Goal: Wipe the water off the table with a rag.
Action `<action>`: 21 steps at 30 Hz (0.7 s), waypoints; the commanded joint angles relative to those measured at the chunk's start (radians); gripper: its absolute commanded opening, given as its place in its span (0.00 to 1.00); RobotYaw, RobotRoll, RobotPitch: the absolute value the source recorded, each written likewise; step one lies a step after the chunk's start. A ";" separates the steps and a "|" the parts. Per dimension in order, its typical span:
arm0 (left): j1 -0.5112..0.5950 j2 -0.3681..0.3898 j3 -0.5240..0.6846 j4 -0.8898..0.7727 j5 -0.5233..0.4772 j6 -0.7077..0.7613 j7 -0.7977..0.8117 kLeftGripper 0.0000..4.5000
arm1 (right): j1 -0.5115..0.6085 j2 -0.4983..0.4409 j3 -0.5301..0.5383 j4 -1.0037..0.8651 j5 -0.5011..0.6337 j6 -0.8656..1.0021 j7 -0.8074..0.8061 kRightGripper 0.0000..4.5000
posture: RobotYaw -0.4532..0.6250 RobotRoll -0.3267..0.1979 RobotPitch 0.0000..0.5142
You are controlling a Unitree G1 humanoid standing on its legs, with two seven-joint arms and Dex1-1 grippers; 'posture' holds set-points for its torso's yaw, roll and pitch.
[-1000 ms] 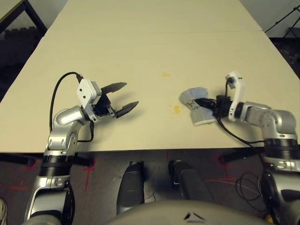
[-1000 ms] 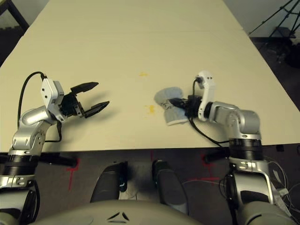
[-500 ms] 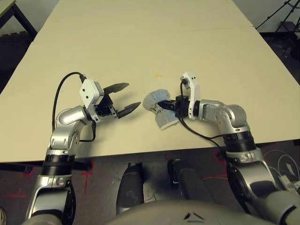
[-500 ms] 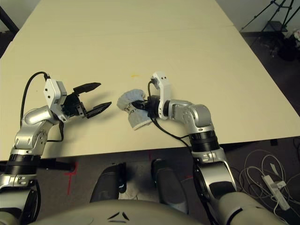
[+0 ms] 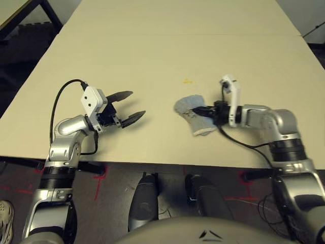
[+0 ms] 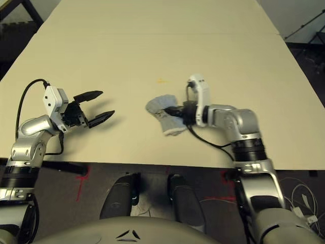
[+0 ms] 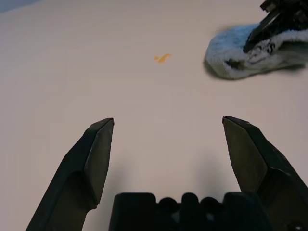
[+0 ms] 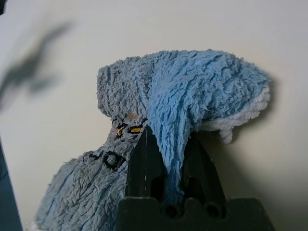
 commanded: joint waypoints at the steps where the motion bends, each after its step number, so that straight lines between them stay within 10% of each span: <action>1: -0.005 0.000 -0.006 0.019 0.014 -0.011 -0.008 1.00 | -0.041 -0.030 -0.103 0.096 0.010 -0.039 -0.026 0.03 | 0.63 0.62 0.39; 8: -0.021 -0.011 -0.014 0.035 0.022 -0.015 -0.001 1.00 | -0.236 0.084 -0.232 0.336 -0.010 -0.215 -0.203 0.03 | 0.62 0.62 0.39; 21: -0.010 -0.002 0.002 0.018 0.020 -0.007 0.012 1.00 | -0.527 0.305 -0.165 0.923 -0.210 -0.581 -0.296 0.03 | 0.66 0.62 0.41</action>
